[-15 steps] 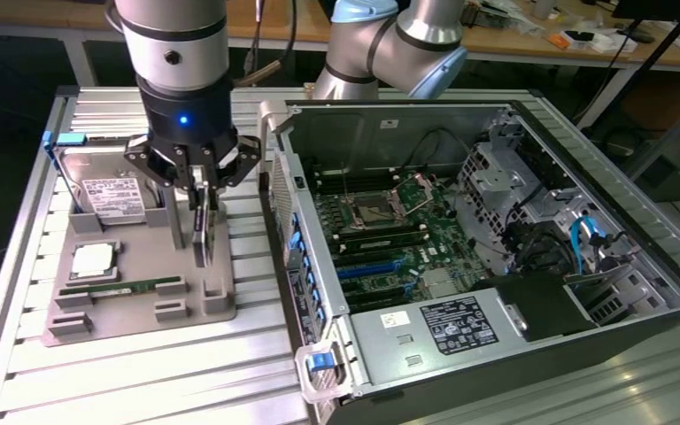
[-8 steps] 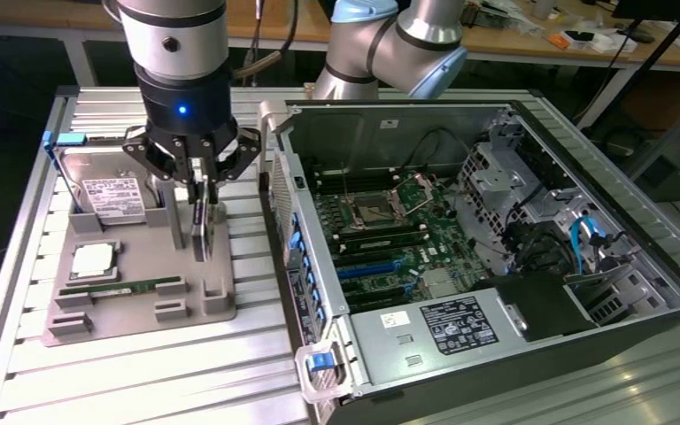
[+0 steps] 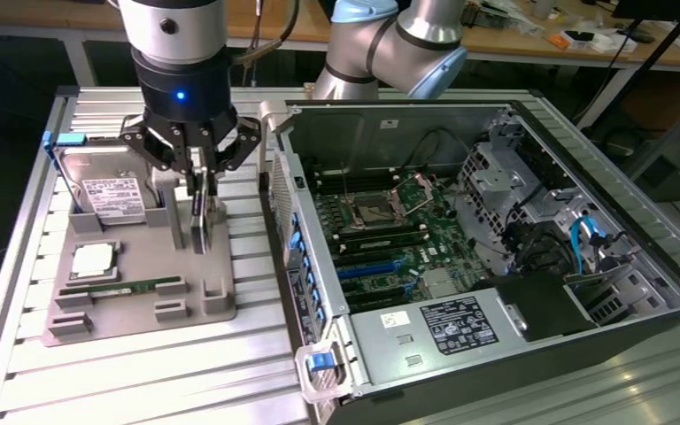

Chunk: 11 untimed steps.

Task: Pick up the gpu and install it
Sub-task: 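Pick up the gpu and move the gpu toward the slot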

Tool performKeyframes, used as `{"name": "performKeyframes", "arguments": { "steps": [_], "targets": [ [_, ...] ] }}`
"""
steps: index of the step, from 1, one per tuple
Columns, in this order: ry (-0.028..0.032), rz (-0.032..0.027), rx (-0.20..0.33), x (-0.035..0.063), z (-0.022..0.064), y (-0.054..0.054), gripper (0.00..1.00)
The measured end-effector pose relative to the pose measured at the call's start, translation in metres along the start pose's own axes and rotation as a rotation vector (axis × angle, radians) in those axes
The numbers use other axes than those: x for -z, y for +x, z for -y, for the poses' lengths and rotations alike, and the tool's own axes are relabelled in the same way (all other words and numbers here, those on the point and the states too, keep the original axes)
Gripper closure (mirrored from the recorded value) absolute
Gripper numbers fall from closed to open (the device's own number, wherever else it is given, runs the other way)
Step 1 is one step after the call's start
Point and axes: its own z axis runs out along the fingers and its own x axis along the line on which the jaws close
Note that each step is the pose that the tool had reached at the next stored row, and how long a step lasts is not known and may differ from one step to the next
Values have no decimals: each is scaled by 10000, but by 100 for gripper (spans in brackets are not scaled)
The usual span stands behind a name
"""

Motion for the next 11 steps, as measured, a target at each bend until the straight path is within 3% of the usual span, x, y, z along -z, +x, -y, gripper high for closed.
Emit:
{"name": "performKeyframes", "arguments": {
  "steps": [11],
  "targets": [
    [2,2,0,208,-53,-1,73]
  ]
}}
